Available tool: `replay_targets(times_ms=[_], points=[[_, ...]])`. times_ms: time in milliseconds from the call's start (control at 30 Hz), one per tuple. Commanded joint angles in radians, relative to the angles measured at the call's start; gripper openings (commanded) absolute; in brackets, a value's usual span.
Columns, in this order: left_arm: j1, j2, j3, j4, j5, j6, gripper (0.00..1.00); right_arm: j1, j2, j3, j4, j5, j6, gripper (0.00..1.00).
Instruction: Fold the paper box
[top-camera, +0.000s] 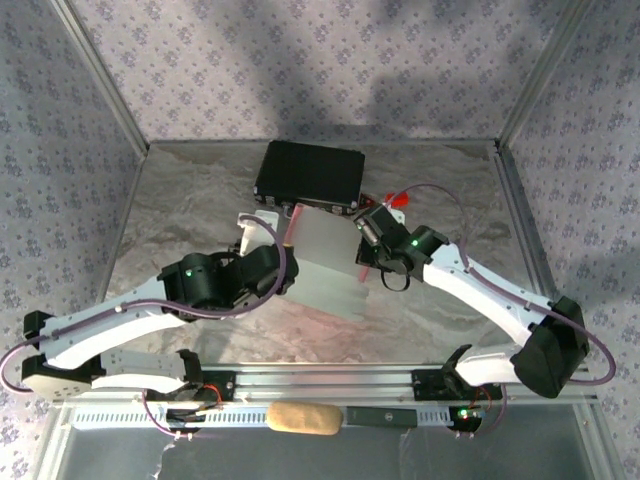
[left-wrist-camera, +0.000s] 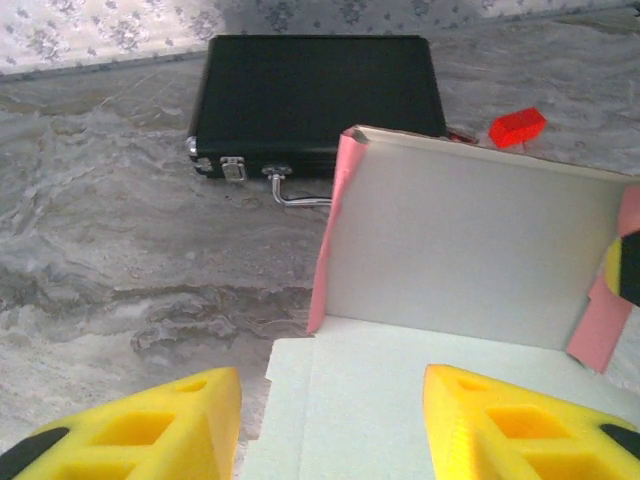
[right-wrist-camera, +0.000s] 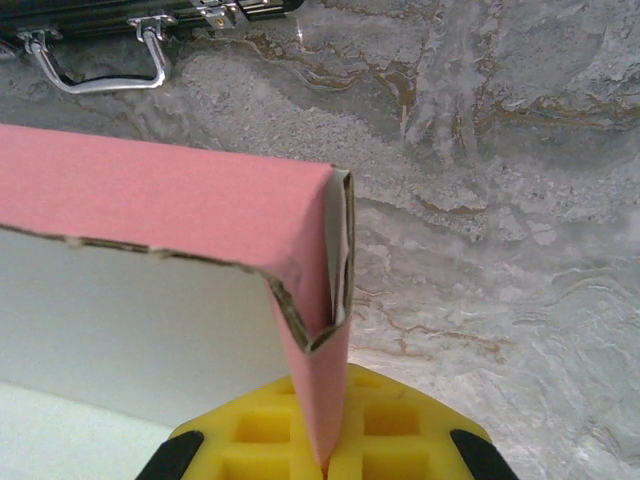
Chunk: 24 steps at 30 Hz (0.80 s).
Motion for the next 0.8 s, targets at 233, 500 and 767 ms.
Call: replay_targets(times_ms=[233, 500, 767], points=[[0.368, 0.074, -0.018, 0.166, 0.389, 0.502, 0.73, -0.010, -0.007, 0.024, -0.004, -0.070, -0.023, 0.00], [0.408, 0.235, -0.001, 0.220, 0.373, 0.609, 0.76, -0.017, 0.007, 0.051, -0.021, -0.086, -0.042, 0.00], [0.417, 0.295, -0.029, 0.293, 0.321, 0.656, 0.65, -0.019, 0.002, 0.047, -0.019, -0.097, -0.045, 0.00]])
